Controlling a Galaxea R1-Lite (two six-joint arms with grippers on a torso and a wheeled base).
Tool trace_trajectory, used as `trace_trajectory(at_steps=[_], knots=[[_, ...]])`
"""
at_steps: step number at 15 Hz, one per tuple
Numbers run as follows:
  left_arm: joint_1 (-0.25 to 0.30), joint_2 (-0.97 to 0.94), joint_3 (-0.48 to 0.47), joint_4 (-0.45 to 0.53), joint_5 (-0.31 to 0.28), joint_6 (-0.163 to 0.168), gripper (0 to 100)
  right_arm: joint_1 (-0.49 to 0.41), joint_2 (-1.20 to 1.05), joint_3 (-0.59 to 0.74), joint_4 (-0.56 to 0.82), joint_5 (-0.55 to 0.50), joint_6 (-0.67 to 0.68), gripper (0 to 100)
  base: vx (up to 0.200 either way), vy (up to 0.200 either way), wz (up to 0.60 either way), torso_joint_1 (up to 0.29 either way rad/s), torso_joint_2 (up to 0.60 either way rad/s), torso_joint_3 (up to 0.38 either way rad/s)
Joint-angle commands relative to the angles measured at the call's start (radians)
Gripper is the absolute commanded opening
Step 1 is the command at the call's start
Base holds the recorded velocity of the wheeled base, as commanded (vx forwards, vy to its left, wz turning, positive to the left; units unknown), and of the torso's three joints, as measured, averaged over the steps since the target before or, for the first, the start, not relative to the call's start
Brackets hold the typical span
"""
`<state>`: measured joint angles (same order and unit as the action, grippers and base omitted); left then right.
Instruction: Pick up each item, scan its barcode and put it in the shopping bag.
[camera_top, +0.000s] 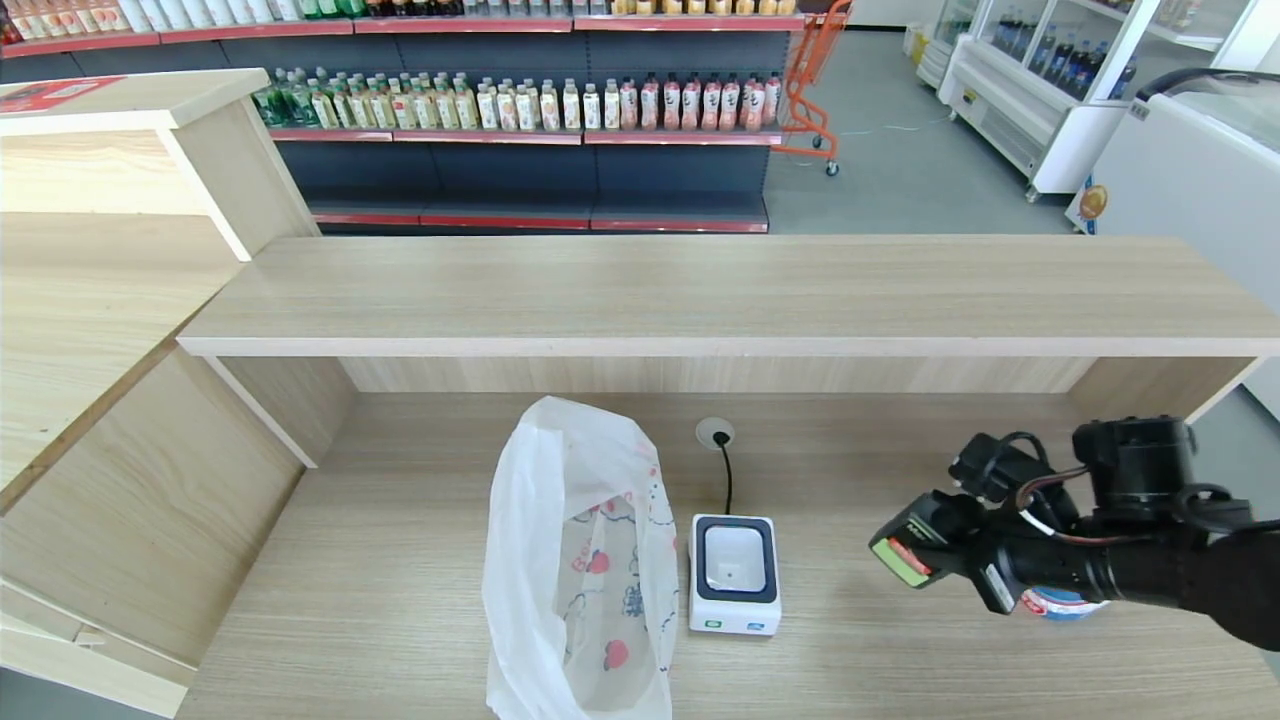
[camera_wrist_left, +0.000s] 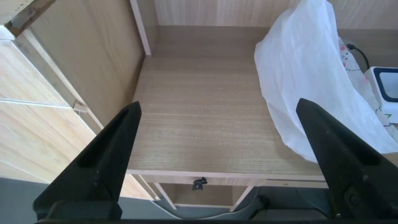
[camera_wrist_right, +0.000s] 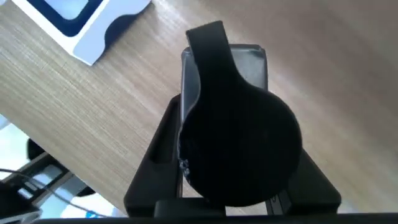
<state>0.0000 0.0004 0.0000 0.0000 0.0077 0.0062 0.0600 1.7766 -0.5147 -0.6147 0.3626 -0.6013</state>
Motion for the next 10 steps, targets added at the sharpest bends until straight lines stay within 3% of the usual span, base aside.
trace_trajectory(at_steps=[1,3,4,5,7,10], knots=[[0.000,0.001,0.000,0.000,0.000,0.000,100,-0.035,-0.203,0.133,-0.148,0.015,-0.129,0,0.000,0.000,0.00,0.000,0.00,0.000],[0.000,0.001,0.000,0.000,0.000,0.000,100,-0.035,-0.229,0.160,-0.260,0.082,-0.304,0,0.000,0.000,0.00,0.000,0.00,0.000],[0.000,0.000,0.000,0.000,0.000,0.000,100,-0.034,-0.232,0.179,-0.307,0.220,-0.414,0,0.000,0.000,0.00,0.000,0.00,0.000],[0.000,0.001,0.000,0.000,0.002,0.000,100,-0.029,-0.232,0.183,-0.298,0.409,-0.604,0,0.000,0.000,0.00,0.000,0.00,0.000],[0.000,0.000,0.000,0.000,0.000,0.000,100,0.011,-0.233,0.154,-0.174,0.599,-1.206,0,0.000,0.000,0.00,0.000,0.00,0.000],[0.000,0.001,0.000,0.000,0.000,0.000,100,0.271,-0.233,0.154,-0.079,0.644,-1.602,0,0.000,0.000,0.00,0.000,0.00,0.000]])
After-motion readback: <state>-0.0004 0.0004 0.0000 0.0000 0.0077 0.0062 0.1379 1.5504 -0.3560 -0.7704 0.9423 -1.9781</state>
